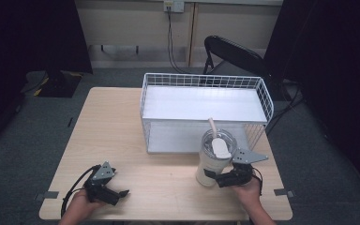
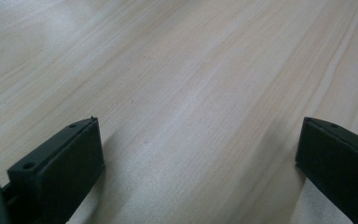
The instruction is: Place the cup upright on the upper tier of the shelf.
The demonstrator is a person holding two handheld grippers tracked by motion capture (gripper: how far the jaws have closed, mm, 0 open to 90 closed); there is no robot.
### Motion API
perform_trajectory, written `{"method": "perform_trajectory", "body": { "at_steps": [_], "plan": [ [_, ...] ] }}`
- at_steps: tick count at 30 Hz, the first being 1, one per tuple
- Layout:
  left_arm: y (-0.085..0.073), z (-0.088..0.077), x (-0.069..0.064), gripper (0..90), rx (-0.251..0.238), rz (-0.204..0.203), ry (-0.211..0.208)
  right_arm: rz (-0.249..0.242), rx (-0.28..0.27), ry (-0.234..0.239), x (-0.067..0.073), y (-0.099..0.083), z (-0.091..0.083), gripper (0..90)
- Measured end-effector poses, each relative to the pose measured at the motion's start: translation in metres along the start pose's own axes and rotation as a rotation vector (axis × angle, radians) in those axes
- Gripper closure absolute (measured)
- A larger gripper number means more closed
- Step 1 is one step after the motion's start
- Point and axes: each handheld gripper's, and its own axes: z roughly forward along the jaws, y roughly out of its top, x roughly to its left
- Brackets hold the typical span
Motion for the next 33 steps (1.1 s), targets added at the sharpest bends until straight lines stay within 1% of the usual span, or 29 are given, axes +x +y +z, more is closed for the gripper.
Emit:
{"method": "perform_trajectory", "body": {
  "at_steps": [2, 7, 14, 16, 24, 30, 33],
  "plan": [
    [0.0, 0.0, 0.0, 0.1, 0.0, 0.0, 0.0, -0.003, -0.018, -0.002, 0.0, 0.004, -0.003, 10.6],
    [0.0, 0.0, 0.0, 0.1, 0.0, 0.001, 0.0, 0.011, -0.031, -0.009, -0.003, 0.013, -0.011, 10.7],
    [0.0, 0.0, 0.0, 0.1, 0.001, 0.001, 0.0, 0.005, -0.029, -0.025, -0.01, 0.025, -0.022, 10.6],
    [0.0, 0.0, 0.0, 0.1, 0.0, 0.001, 0.0, -0.004, -0.028, -0.027, -0.011, 0.029, -0.025, 10.6],
    [0.0, 0.0, 0.0, 0.1, 0.0, 0.0, 0.0, 0.0, -0.025, -0.016, -0.016, 0.043, -0.031, 10.7],
    [0.0, 0.0, 0.0, 0.1, 0.0, 0.001, 0.0, 0.001, -0.004, -0.01, -0.02, 0.053, -0.032, 10.6],
    [0.0, 0.0, 0.0, 0.1, 0.0, 0.0, 0.0, 0.008, -0.011, -0.002, -0.022, 0.057, -0.033, 10.6]
  ]
}}
